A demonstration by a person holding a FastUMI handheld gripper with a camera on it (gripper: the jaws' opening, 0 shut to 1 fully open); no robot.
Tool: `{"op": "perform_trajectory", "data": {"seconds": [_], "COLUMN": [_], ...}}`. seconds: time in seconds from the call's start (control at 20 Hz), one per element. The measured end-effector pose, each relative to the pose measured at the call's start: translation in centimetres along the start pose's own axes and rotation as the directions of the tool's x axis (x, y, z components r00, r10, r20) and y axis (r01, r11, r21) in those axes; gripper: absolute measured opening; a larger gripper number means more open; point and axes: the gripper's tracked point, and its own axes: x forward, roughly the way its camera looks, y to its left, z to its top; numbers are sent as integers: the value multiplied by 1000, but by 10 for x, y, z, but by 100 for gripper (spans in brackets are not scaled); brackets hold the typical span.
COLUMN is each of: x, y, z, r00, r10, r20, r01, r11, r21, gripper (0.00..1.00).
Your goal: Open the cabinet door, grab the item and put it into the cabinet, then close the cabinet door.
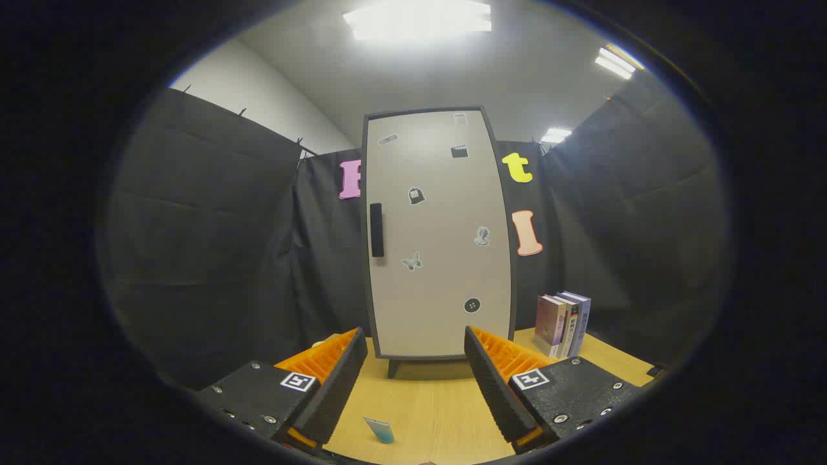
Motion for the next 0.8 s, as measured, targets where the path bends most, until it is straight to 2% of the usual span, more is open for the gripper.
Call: {"op": "perform_trajectory", "data": {"seconds": [0.8], "x": [13], "y": [-12], "z": [5], "r00": [1000], "r10": [9], "r20": [-1], "r01": [-9], "r11": [1000], "r21": [15], "gripper": [94]}}
